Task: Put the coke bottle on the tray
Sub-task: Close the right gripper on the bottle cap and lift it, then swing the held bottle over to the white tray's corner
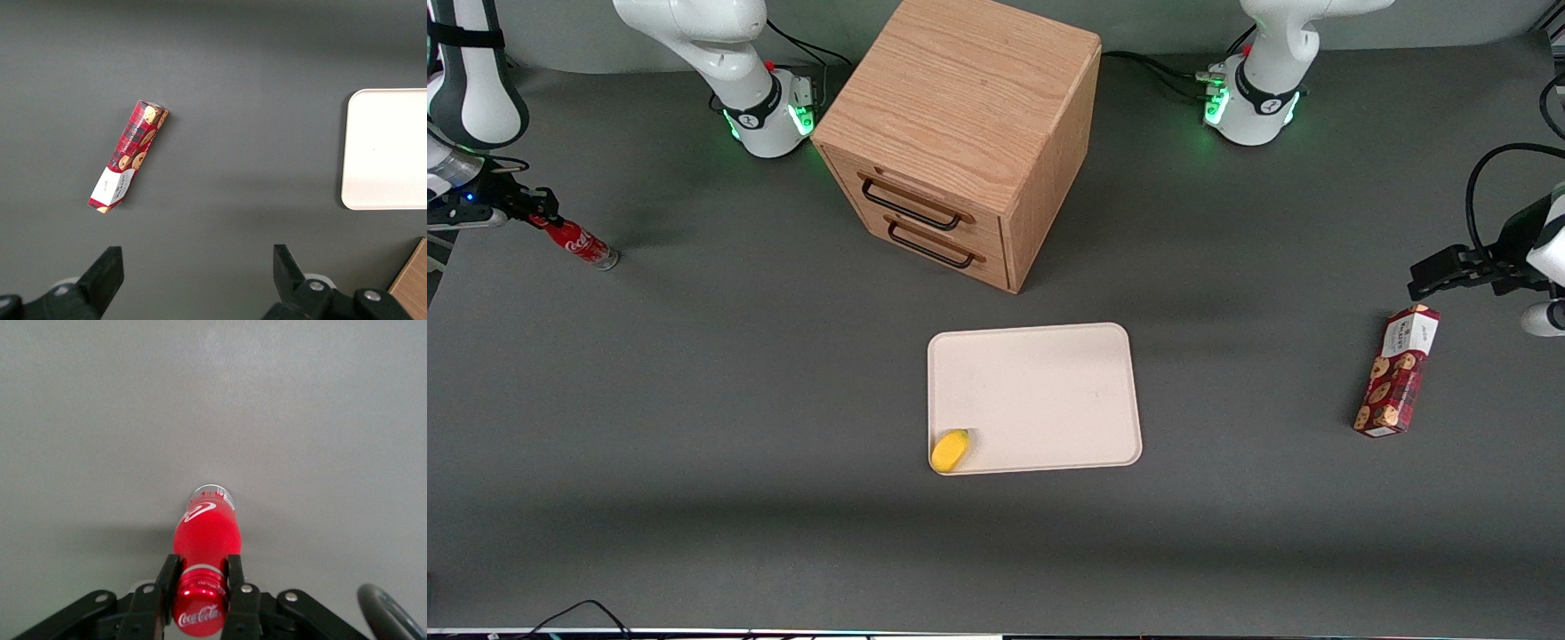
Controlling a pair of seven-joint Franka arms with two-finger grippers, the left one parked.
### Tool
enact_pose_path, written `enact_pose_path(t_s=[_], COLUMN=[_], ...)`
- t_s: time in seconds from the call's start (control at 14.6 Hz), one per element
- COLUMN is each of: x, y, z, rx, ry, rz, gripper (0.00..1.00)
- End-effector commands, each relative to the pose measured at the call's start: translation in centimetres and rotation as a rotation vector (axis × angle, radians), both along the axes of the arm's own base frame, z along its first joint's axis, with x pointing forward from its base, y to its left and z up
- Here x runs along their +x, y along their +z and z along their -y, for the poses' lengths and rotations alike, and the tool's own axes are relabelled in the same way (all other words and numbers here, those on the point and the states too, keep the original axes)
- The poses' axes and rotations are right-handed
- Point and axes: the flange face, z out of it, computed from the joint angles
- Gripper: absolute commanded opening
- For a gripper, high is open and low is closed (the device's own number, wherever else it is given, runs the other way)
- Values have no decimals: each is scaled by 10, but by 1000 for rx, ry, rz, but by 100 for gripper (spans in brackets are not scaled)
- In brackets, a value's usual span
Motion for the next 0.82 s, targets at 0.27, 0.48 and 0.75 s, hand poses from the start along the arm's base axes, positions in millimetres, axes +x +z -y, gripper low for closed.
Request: enact_pose_path(t_s=[0.27, 0.48, 0.75], x=[106, 170, 239], y=[105, 162, 237], z=[-50, -114, -237], rx=[-51, -33, -27], ry=[-74, -135, -194], rz=[-59, -65, -39], gripper=[0, 0, 0])
